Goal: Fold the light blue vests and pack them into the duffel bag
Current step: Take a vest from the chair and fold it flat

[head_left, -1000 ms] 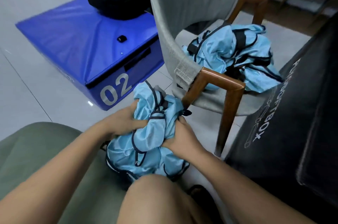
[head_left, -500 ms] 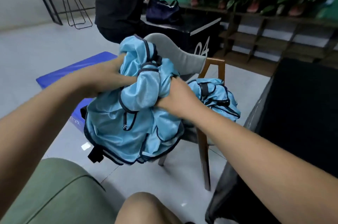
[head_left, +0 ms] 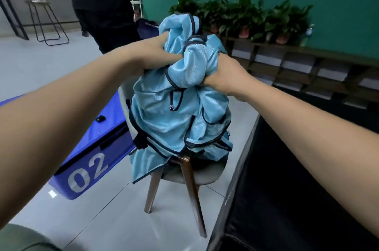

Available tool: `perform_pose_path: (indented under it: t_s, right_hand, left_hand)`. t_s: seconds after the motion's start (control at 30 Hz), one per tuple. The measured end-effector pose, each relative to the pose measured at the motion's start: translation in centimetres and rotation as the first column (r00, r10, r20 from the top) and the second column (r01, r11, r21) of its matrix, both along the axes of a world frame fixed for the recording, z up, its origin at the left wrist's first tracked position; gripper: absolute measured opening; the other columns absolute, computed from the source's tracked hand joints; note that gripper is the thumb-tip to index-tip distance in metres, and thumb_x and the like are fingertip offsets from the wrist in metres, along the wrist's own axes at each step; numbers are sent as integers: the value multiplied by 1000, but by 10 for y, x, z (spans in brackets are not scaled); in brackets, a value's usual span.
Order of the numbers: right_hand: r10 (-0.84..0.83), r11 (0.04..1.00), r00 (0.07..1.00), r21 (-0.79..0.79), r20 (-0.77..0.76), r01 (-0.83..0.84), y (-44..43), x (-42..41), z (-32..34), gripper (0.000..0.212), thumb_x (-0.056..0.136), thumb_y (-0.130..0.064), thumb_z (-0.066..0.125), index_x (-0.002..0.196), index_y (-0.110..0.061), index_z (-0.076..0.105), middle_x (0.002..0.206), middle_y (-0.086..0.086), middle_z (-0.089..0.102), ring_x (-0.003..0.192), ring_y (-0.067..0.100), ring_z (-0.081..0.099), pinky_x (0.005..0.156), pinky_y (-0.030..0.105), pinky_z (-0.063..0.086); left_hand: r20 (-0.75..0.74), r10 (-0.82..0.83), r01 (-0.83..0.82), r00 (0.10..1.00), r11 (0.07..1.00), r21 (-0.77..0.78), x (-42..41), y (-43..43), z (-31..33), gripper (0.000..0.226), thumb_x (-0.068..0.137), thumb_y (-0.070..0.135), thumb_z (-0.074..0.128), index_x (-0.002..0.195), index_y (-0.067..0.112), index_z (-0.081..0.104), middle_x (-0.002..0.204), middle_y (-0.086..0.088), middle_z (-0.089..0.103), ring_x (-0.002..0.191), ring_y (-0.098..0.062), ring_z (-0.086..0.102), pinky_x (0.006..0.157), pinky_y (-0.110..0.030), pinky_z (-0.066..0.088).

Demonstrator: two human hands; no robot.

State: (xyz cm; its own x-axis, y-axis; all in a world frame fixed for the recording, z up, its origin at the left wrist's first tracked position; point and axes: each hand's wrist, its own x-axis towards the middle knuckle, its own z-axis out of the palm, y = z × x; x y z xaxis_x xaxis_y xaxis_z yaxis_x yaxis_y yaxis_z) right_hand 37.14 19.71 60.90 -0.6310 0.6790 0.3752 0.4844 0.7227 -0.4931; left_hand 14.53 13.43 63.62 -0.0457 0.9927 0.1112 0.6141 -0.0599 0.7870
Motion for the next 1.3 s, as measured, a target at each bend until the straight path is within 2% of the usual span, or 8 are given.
perform_pose_path:
  t_s: [0.5,0.6,0.73,0.8,1.0,1.1,1.2,1.3]
  right_hand:
    - [-122,970,957,-175,263,171,134,-27,-146,49,56,-64,73,84,-24,72,88,1,71,90,22,66,78,41,60]
    - [-80,959,923,-223,376,174,148,-34,-182,45,70,-53,83,103,-24,75,103,0,72,100,25,63,87,39,55]
    - [-77,920,859,-295,507,257,163,-43,-229,66,59,-66,79,114,-29,73,112,-1,70,106,25,63,82,34,51]
    - [-69,899,847,-336,527,282,168,-44,-254,70,63,-66,78,120,-27,72,117,2,69,108,27,63,86,35,53]
    - [-88,904,829,-305,552,299,187,-44,-328,80,63,-73,55,129,-30,68,128,6,70,117,32,63,94,40,54]
    - [-68,897,841,-336,537,287,187,-42,-326,87,57,-78,49,125,-28,69,122,5,71,113,32,64,91,38,53]
    - [-53,897,858,-353,512,265,168,-31,-292,62,70,-62,69,122,-28,71,118,1,70,110,27,65,87,35,51]
    - [-70,905,865,-334,496,264,157,-17,-268,52,70,-59,73,114,-30,72,109,-2,71,102,24,65,79,33,47]
  left_hand:
    - [225,-54,83,973,989,-123,-12,117,-164,61,92,42,84,145,37,54,131,8,74,121,-15,72,105,-47,58]
    - [250,32,38,968,962,-271,-14,123,-199,59,87,51,85,138,39,57,129,3,75,117,-21,74,103,-49,59]
    - [133,133,-58,982,889,-455,-18,135,-239,83,52,78,92,118,34,68,122,-1,74,106,-25,75,99,-49,60]
    - [32,111,-80,993,860,-504,-14,138,-253,59,77,69,83,119,29,68,125,0,70,106,-23,70,101,-45,58]
    - [-286,97,-251,953,782,-571,-11,158,-286,92,92,74,62,158,13,47,162,-10,48,139,-35,53,118,-47,42]
    - [-309,20,-191,951,825,-532,3,150,-271,62,104,59,57,148,15,57,151,-8,57,131,-31,56,114,-42,43]
    - [-257,-31,-94,966,883,-460,11,138,-257,45,111,44,52,147,18,57,146,0,57,122,-22,53,106,-34,40]
    - [-364,37,-193,931,895,-403,1,119,-245,68,104,61,54,160,23,43,154,-3,53,137,-29,53,112,-37,39]
